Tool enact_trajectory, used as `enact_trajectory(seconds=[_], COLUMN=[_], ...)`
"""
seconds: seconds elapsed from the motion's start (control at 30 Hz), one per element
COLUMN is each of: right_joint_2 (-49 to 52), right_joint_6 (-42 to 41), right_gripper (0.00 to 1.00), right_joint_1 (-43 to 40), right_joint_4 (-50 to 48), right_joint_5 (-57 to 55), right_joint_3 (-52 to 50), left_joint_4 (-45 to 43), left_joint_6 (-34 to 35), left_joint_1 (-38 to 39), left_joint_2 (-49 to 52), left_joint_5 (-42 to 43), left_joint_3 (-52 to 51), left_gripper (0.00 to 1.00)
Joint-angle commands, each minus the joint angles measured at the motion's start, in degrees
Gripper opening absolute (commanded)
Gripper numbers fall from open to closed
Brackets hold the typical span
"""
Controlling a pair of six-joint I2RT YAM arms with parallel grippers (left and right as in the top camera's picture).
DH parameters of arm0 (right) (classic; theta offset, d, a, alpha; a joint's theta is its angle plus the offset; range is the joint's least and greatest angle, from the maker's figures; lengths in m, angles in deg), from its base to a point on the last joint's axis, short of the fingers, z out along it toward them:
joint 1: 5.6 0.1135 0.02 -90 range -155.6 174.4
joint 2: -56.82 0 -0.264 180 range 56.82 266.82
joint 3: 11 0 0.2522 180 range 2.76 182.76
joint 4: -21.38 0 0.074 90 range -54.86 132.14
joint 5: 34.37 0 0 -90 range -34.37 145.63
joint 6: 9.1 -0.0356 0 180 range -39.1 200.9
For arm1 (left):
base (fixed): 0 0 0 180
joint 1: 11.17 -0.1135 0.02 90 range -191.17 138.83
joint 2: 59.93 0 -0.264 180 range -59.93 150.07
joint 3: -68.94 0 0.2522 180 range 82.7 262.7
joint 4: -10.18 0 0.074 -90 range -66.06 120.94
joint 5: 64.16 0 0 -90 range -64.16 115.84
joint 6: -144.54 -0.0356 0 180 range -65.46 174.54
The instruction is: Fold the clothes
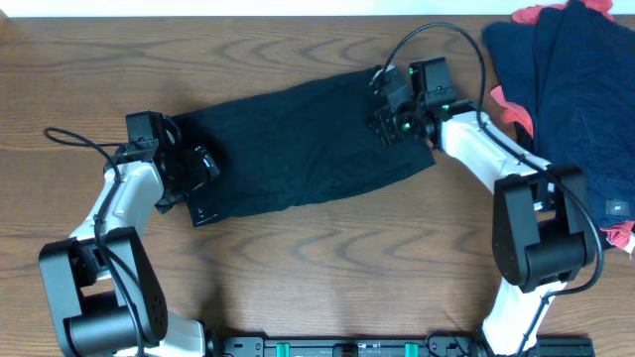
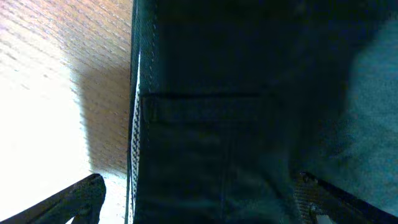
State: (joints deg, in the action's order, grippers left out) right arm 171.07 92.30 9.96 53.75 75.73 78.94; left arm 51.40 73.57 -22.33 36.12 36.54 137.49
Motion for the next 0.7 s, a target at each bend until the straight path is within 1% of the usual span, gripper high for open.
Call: enact_trajectory(seconds=[0.0,0.07,0.1,0.23,0.37,0.5,0.6,0.67], right_joint_2=[-0.33,0.22,0.42,1.29,2.14,3.04,3.23,3.23], right_joint_6=[-0.39,-1.90,-3.26,-11.06,-16.24,-21.31,-23.80,-25.55], right_gripper=[0.36,0.31,0.27,0.18,0.13,0.04,0.01,0.01], right_joint_1=[1.97,2.56,2.69,2.73,2.73,2.73,2.58,2.19], right_joint_4=[1.25,1.92,2.27,4.70,6.05,8.07,9.27,10.25], right_joint_5=[-0.85,-2.89,-3.74,-6.95,-10.14,-14.43,-16.68,-17.97], right_joint_3=[0.42,0.42,0.42,0.39,0.31,0.31,0.31,0.31], left_joint_4=[-0.59,-0.94,-0.98,-1.18,-1.11,-1.14,-1.14,-1.11], left_joint_6=[-1.25,-1.22,-1.25,-1.95,-3.61,-3.58,-3.61,-3.61], left_joint_1=[-0.02,-0.02,-0.02,-0.02,-0.02,-0.02,-0.02,-0.02], left_joint_2=[-0.13,-0.28,-0.39,-0.68,-1.27,-2.78,-4.50,-5.40], left_joint_5=[0.70,0.70,0.70,0.70,0.72,0.70,0.68,0.68], left_joint_3=[0.42,0.42,0.44,1.01,2.40,3.48,3.58,3.58], left_gripper=[0.98,0.98,0.98,0.98,0.98,0.98,0.98,0.98])
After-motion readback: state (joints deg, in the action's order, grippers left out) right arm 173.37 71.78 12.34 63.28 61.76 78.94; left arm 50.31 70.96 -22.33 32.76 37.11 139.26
